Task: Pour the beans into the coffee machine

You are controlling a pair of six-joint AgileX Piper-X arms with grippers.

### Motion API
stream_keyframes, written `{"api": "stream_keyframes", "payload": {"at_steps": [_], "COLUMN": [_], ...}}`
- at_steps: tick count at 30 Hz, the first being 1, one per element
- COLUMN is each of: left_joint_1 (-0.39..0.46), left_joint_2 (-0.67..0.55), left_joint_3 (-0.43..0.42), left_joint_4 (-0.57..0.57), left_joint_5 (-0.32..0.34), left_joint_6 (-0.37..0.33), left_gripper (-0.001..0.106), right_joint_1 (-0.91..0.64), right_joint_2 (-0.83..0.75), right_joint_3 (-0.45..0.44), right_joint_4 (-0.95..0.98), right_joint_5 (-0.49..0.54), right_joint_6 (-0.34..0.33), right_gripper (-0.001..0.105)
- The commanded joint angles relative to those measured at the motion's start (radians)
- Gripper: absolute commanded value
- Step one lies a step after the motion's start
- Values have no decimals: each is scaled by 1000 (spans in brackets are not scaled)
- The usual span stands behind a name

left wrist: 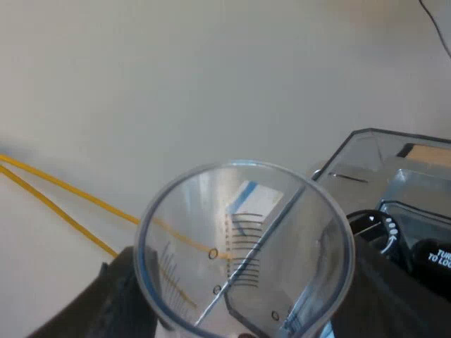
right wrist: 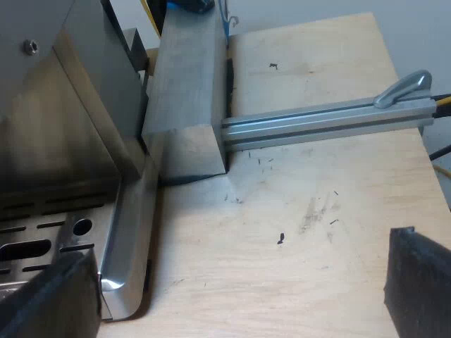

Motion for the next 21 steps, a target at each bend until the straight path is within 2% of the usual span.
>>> {"api": "stream_keyframes", "payload": {"at_steps": [1,6,18,21], "left_joint_1": [-9,-9,-9,-9], "left_joint_2": [-6,-6,-6,-6], "left_joint_3": [-12,-12,-12,-12], "left_joint_4": [-4,-2,26,26], "left_joint_5": [-8,-16,-85,-111], "left_joint_6": [23,46,166,217], "left_gripper": [22,22,22,22], "right_joint_1": [-1,-1,-1,-1], "right_joint_2": [-4,-4,-4,-4], "right_joint_3": [-10,-10,-10,-10], "right_joint_4": [-1,-1,-1,-1], "right_joint_5": [-4,-4,-11,-11], "right_joint_6": [3,3,3,3], "right_gripper": [82,82,82,82]}}
